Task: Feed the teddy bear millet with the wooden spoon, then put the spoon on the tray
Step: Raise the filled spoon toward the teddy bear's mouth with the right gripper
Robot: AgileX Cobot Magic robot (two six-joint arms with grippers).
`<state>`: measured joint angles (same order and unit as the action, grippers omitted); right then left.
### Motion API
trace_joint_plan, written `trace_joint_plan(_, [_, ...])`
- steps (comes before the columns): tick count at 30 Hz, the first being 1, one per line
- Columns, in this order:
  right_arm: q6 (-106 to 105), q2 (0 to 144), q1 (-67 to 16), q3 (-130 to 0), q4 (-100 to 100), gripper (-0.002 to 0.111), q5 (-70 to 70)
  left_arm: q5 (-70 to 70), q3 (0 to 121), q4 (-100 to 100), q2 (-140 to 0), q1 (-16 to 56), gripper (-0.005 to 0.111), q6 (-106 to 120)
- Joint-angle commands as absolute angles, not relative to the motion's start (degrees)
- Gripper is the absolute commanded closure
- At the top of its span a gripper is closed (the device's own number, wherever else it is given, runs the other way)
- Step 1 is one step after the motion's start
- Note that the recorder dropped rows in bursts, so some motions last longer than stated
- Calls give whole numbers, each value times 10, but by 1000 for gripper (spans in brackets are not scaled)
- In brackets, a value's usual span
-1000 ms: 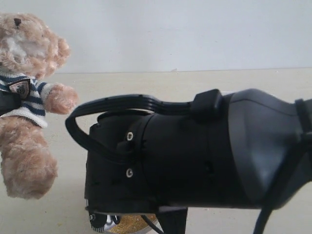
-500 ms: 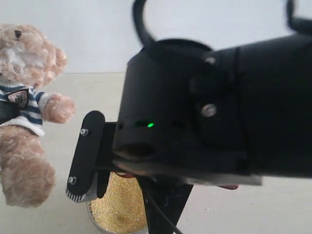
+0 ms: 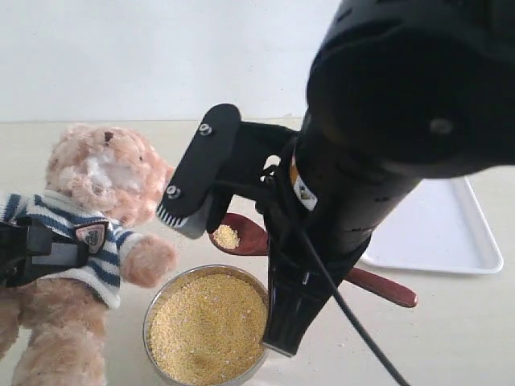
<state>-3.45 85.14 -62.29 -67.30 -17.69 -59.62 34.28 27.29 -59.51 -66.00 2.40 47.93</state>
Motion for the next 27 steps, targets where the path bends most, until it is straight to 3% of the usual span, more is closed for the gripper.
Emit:
trace_joint_plan(1, [-66,845,-597,-675,-147,108,-585,393,315,-545,-680,19,102,435])
trace_joint_plan(6, [-76,846,-582,-708,-136,108,-589,399,382,-417,-725,-6,102,303])
trace_joint_plan(14, [-80,864,-582,-815,-122,108,-612,414,396,-448,-775,-11,102,348])
trace_joint_plan(27, [-94,1028,-582,-994,-125,108,-700,431,396,-514,-778,-11,102,391])
